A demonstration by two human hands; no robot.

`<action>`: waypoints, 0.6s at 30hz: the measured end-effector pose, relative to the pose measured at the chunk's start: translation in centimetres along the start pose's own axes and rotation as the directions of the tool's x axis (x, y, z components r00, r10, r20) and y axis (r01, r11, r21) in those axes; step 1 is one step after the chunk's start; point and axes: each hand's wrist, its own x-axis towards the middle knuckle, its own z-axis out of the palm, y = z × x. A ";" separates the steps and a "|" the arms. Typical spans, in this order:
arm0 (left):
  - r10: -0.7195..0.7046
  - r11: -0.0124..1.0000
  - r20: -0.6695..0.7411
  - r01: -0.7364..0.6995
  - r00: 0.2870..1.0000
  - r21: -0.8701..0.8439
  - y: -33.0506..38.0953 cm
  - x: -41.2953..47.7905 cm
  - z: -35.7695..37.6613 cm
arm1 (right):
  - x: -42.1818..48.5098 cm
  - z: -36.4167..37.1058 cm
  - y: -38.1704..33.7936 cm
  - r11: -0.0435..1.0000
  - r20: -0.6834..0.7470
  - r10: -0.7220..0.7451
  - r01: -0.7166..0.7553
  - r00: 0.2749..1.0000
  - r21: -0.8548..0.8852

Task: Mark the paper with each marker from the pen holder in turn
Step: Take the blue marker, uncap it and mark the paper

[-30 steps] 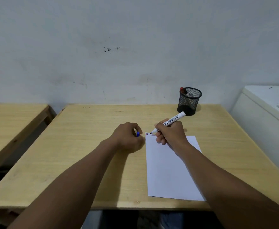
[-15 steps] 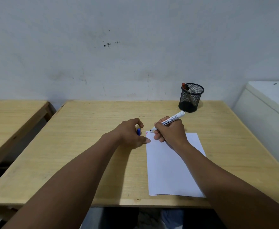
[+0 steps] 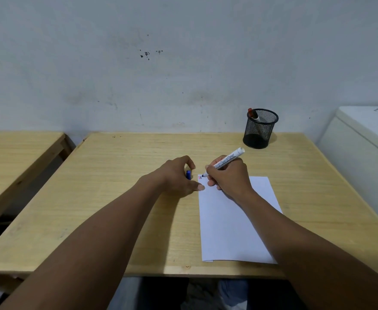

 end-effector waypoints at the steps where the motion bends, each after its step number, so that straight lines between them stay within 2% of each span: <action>1: 0.000 1.000 0.002 0.000 1.000 0.002 0.0 0.0 0.0 | 0.0 0.0 0.0 1.000 0.000 0.002 -0.002 1.000 0.001; 8: -0.013 1.000 0.008 0.013 1.000 -0.009 0.0 0.0 0.0 | -0.1 -0.1 -0.4 0.998 0.020 0.040 -0.041 0.999 0.049; 13: -0.036 0.998 -0.010 0.035 0.999 -0.052 -0.3 0.1 0.1 | 0.2 -1.1 -1.2 0.930 -0.016 0.167 -0.153 0.986 0.335; 18: -0.023 0.988 0.003 0.023 1.000 -0.156 -0.7 0.1 -1.2 | 0.9 -2.6 -2.6 0.824 0.010 0.262 -0.230 0.965 0.518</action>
